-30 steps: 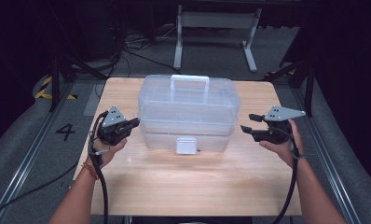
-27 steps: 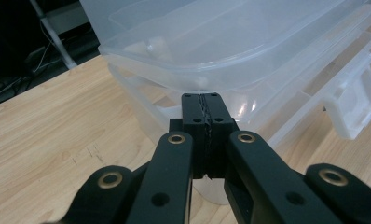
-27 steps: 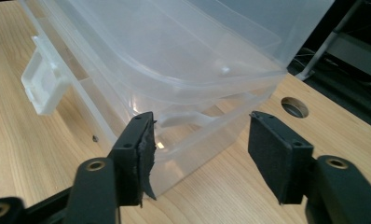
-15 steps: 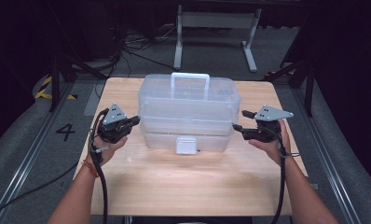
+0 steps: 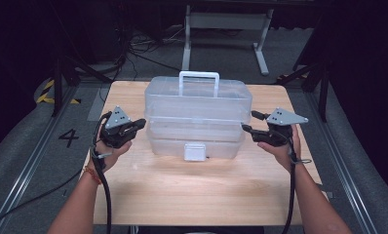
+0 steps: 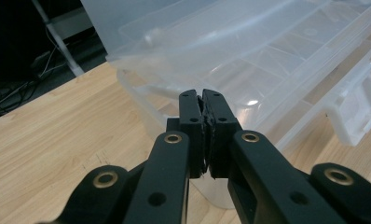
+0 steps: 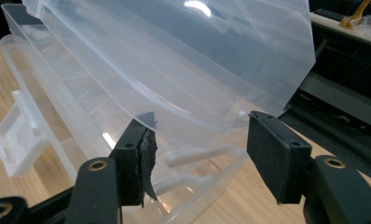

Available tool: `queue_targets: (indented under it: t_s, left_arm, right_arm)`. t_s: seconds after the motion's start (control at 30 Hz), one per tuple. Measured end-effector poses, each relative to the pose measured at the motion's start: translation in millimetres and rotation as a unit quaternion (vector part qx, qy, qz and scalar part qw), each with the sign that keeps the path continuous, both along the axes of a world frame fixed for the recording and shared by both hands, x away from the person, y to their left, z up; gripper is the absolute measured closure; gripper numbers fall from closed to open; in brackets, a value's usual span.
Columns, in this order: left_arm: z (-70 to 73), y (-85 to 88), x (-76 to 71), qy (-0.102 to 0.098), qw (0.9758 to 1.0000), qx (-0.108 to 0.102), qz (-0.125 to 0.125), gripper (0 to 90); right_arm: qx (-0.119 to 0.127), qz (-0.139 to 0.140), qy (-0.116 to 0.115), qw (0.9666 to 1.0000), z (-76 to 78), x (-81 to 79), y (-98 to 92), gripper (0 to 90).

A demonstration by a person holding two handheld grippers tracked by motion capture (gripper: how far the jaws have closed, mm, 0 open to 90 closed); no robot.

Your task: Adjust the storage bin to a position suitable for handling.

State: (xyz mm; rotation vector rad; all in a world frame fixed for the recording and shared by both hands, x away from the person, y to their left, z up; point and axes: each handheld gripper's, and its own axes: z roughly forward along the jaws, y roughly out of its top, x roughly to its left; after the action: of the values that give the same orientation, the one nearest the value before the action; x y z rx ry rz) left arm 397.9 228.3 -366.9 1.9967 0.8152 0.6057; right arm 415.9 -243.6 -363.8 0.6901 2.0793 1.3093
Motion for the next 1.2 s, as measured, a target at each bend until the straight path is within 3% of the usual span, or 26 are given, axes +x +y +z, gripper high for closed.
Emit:
queue_targets:
  t_s: [0.3,0.53,0.9,1.03,1.2]
  left_arm:
    - [-9.5,2.4,-3.6,0.009,0.9998,0.018,-0.005,86.6]
    - [-17.5,1.3,-5.0,0.014,0.9997,0.019,-0.011,85.1]
    - [-23.8,6.0,-7.1,0.021,0.9995,0.019,-0.016,83.1]
    - [-25.5,9.6,-10.8,0.021,0.9996,0.015,-0.014,81.4]
    - [-35.3,14.7,-19.4,0.030,0.9989,0.033,-0.016,77.3]
  right_arm:
    - [0.014,-0.013,-0.016,0.9997,8.6,3.3,1.4,46.1]
    - [0.020,-0.021,-0.032,0.9991,11.7,5.8,3.0,49.0]
    - [0.027,-0.046,-0.036,0.9979,18.2,15.5,8.4,52.7]
    - [0.019,-0.056,-0.044,0.9973,19.1,19.6,10.0,54.4]
    - [0.030,-0.067,-0.046,0.9962,21.0,23.9,10.8,57.8]
